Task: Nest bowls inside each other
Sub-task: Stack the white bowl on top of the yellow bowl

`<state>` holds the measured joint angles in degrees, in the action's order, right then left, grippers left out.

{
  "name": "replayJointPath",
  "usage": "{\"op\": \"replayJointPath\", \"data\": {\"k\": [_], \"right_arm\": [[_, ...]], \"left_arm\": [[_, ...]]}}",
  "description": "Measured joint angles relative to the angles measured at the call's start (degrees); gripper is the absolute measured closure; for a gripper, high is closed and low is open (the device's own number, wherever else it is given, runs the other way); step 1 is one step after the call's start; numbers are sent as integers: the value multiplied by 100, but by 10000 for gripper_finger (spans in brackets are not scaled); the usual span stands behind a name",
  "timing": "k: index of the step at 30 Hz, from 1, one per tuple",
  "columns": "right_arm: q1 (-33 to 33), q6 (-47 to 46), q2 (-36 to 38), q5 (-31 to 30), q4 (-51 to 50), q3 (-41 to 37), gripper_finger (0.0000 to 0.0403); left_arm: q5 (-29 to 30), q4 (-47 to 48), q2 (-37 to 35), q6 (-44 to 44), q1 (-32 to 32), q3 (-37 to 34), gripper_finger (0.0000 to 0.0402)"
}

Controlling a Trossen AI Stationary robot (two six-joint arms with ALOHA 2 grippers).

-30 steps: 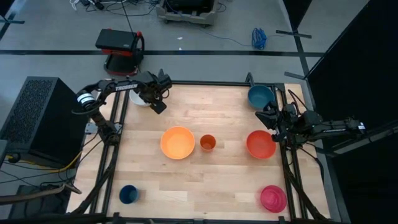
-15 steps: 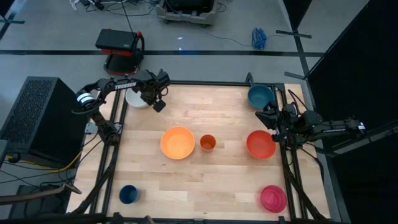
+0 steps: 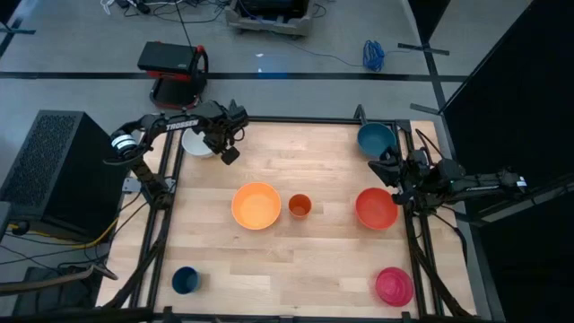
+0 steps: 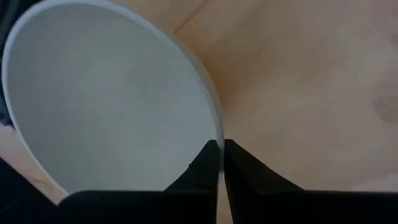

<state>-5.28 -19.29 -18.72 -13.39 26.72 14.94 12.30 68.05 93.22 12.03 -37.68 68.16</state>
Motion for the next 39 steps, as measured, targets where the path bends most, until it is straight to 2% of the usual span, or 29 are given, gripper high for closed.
{"op": "replayJointPath", "data": {"k": [7, 24, 36, 39], "right_arm": [[-2, 47, 0, -1, -6, 0, 403], [0, 152, 0, -44, 2, 0, 403], [0, 157, 0, -33, 4, 0, 403], [0, 155, 0, -28, 34, 0, 403]], "left_arm": [[111, 635, -198, 24, 502, 1383, 402], [-885, 1704, -204, -951, 2750, 3345, 402], [-882, 1751, 51, -1286, 4476, 3429, 402], [-890, 1681, 200, -1321, 4606, 3413, 402]]}}
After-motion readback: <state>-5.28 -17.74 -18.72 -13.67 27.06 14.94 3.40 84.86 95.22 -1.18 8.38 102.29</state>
